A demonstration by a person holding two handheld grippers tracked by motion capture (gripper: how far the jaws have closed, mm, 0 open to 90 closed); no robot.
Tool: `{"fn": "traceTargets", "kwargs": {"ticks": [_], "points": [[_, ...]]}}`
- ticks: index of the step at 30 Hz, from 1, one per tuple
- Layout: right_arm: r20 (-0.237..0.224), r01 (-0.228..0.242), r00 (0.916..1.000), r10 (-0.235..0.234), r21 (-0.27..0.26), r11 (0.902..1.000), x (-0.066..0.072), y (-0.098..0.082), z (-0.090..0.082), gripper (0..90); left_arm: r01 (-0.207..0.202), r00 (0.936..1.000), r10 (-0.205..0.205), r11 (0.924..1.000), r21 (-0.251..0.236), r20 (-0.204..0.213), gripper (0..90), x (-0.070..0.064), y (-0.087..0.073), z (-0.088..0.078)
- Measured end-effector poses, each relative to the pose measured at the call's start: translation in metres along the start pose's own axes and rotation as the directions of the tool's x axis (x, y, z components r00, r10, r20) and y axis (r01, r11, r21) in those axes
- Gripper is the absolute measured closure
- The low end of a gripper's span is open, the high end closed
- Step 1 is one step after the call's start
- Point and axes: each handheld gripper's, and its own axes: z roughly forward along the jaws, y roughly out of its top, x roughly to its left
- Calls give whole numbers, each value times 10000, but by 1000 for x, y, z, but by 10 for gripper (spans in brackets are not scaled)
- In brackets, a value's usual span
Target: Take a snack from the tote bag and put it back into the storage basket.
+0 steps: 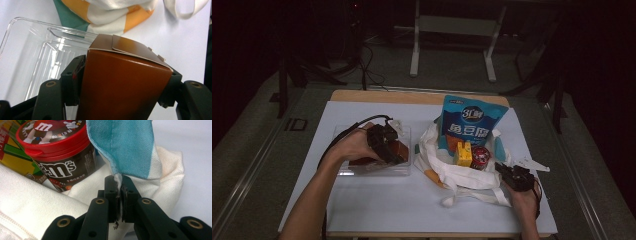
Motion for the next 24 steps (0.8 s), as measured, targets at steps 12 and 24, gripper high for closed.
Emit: {"fn": "traceTargets", "kwargs": {"ticks": [12, 24], "points": [[0, -16, 10000, 16, 7, 10000, 0, 0, 0, 852, 544, 9981, -537, 9982, -234, 300, 313, 2, -7, 17], [-17, -20, 10000, 20, 10, 10000, 0, 0, 0, 851, 726, 9958, -700, 9964, -439, 595, 225, 1, -6, 22]]}}
